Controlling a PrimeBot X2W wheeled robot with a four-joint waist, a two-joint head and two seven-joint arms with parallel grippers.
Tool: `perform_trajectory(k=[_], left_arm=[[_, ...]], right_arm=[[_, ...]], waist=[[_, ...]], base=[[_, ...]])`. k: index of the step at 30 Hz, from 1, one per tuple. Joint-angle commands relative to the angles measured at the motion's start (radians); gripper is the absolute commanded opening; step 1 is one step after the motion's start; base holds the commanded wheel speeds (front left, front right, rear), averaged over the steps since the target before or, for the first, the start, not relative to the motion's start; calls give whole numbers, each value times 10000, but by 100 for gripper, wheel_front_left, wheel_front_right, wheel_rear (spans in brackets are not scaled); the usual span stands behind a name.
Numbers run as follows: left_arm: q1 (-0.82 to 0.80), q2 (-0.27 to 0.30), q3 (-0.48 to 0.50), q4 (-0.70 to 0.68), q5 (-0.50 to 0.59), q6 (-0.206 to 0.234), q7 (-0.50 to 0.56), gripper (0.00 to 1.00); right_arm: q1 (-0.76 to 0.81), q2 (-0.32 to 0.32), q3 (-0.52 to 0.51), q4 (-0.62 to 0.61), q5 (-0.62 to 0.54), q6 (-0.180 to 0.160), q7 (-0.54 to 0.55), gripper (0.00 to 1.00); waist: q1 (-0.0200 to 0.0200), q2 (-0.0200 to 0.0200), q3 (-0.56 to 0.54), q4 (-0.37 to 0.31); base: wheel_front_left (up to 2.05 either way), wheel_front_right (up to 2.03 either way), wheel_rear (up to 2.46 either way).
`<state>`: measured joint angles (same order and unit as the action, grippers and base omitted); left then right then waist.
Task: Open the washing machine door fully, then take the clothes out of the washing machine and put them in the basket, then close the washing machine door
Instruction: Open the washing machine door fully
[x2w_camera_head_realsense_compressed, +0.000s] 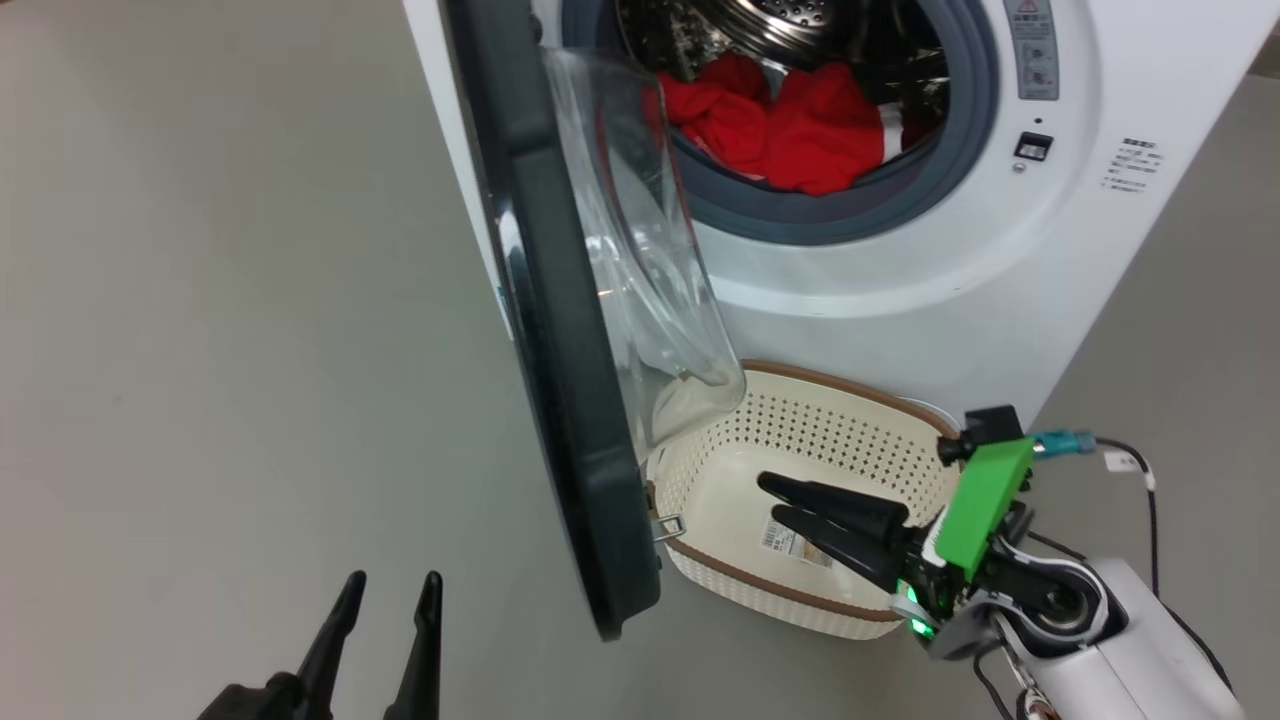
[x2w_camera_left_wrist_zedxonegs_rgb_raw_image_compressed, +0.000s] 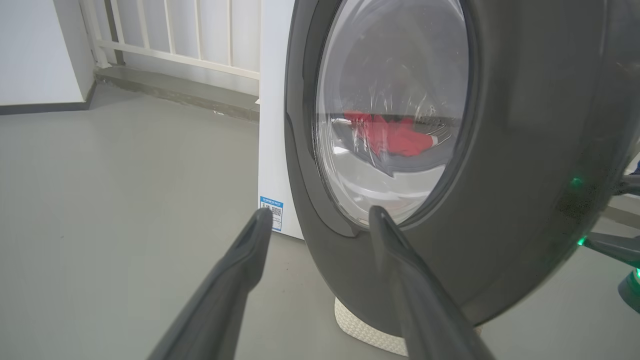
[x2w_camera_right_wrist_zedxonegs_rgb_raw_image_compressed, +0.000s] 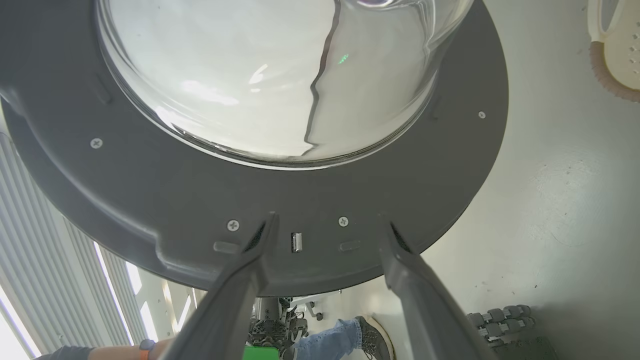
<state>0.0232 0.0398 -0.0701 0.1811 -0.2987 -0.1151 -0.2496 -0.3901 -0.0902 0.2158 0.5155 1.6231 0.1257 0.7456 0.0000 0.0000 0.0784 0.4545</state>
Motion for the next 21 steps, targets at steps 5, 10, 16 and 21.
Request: perform_trajectory(k=[5,10,16,21], left_arm=[[-129,104,464,-172,164,-95,-122,100],[-139,104,525,-143,173,-111,-122,100],[-106,104,621,-115,194,-126,-122,100],[-86,104,730,-78,214,-136,-122,100]], right_arm=[[534,-96,-213,-295,-367,50,-714,100],[979,-235,-336,-300,-721,50,-1348,100],[1545,-604,-240,-610,-1741,50,-3003,100],[1849,-1318,700,-630,-3429,50,-5104,100]], waist=[[0,0,-41,-313],[0,0,-49,-388],[0,0,-74,-489],[0,0,-99,-573]], base=[[0,0,0],[0,0,0],[0,0,0],[0,0,0]])
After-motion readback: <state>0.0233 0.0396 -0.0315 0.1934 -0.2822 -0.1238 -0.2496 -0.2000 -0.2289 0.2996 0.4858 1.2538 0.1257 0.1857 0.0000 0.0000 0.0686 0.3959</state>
